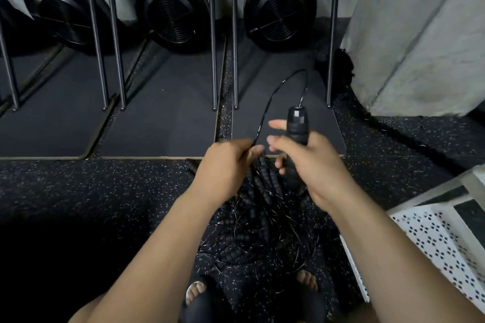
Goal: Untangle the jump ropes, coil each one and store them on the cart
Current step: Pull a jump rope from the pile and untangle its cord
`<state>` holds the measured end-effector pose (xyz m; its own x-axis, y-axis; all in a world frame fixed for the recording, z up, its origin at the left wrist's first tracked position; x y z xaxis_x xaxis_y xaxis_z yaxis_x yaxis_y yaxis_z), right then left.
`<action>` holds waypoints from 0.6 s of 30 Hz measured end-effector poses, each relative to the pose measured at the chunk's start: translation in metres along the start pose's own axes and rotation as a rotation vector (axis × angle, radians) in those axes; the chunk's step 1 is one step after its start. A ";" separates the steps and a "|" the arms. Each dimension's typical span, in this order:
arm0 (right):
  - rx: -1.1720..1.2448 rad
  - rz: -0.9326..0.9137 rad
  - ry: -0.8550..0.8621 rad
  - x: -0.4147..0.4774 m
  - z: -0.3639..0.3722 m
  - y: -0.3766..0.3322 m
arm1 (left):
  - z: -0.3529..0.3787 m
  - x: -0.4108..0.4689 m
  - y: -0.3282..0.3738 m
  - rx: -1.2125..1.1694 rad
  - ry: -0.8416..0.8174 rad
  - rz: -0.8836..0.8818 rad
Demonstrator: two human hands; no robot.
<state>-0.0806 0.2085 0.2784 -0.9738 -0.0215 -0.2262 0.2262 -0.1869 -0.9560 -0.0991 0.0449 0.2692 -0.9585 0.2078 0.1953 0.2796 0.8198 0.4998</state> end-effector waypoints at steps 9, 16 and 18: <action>-0.307 -0.151 0.061 0.006 -0.004 -0.011 | 0.008 -0.007 0.031 -0.097 -0.057 0.202; 0.226 -0.205 0.115 0.001 -0.040 -0.055 | 0.021 -0.007 0.004 -0.049 -0.168 0.031; 0.367 -0.224 0.140 0.001 -0.055 -0.063 | 0.020 -0.007 0.001 -0.053 -0.191 0.000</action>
<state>-0.0948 0.2745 0.3278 -0.9798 0.1881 -0.0683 -0.0377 -0.5085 -0.8602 -0.0933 0.0550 0.2516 -0.9505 0.3089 0.0344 0.2771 0.7918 0.5443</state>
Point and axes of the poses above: each hand's wrist, its own x-axis towards the middle knuckle, its own z-axis out of the palm, y = z × x, the point moved 10 cm from there along x, towards the middle knuckle, and after that the axes turned 10 degrees about x, right-handed, at the moved point
